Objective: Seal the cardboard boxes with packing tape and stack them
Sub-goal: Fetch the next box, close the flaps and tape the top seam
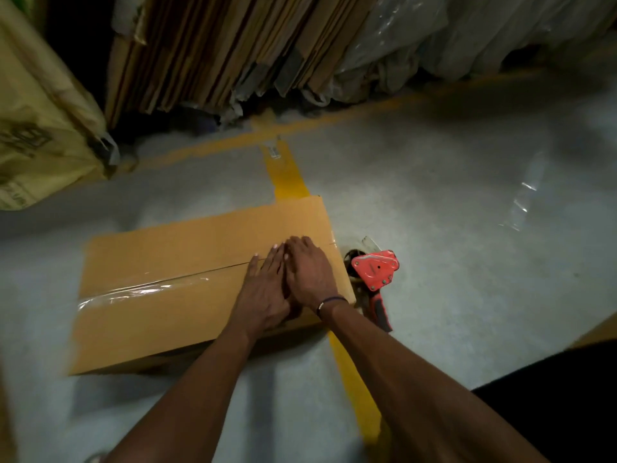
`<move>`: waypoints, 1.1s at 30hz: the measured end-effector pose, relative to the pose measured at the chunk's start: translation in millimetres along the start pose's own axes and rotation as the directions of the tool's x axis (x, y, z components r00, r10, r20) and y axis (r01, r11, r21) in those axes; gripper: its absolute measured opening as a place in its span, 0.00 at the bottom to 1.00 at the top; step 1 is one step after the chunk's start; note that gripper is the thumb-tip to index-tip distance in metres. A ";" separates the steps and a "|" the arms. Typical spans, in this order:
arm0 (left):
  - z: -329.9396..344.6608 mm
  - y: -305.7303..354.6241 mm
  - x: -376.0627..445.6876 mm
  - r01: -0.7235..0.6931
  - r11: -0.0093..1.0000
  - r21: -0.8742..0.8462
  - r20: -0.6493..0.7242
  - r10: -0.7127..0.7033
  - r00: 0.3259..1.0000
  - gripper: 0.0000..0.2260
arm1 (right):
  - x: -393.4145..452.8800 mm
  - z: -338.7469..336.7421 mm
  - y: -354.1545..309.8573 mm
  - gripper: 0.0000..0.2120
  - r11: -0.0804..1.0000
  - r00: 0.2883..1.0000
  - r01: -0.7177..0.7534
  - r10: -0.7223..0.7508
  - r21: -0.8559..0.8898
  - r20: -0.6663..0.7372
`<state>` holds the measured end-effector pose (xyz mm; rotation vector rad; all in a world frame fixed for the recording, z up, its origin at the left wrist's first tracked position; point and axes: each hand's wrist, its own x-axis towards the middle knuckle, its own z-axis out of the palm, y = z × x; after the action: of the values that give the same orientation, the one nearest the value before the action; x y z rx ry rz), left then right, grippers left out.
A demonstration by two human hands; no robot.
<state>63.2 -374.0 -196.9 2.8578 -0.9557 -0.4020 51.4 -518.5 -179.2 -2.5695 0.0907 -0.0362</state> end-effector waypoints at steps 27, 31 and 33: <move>-22.1 -154.3 -133.7 0.127 0.982 0.138 0.032 -0.133 0.991 0.37 | -15.9 81.8 -117.7 0.36 0.922 0.887 0.310 -0.192 -0.233 0.421; -23.6 -199.3 -180.6 0.207 0.967 0.146 0.001 -0.209 0.978 0.39 | -14.9 80.4 -111.2 0.37 0.900 0.879 0.343 -0.207 -0.269 0.429; -24.0 -218.7 -204.5 0.306 0.945 0.114 -0.043 -0.303 0.952 0.41 | -15.5 79.0 -112.5 0.37 0.895 0.876 0.344 -0.198 -0.284 0.439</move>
<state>38.9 -76.0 -168.6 3.1205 -0.5485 -0.3423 46.0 -380.4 -185.0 -2.8688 -0.4707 0.4391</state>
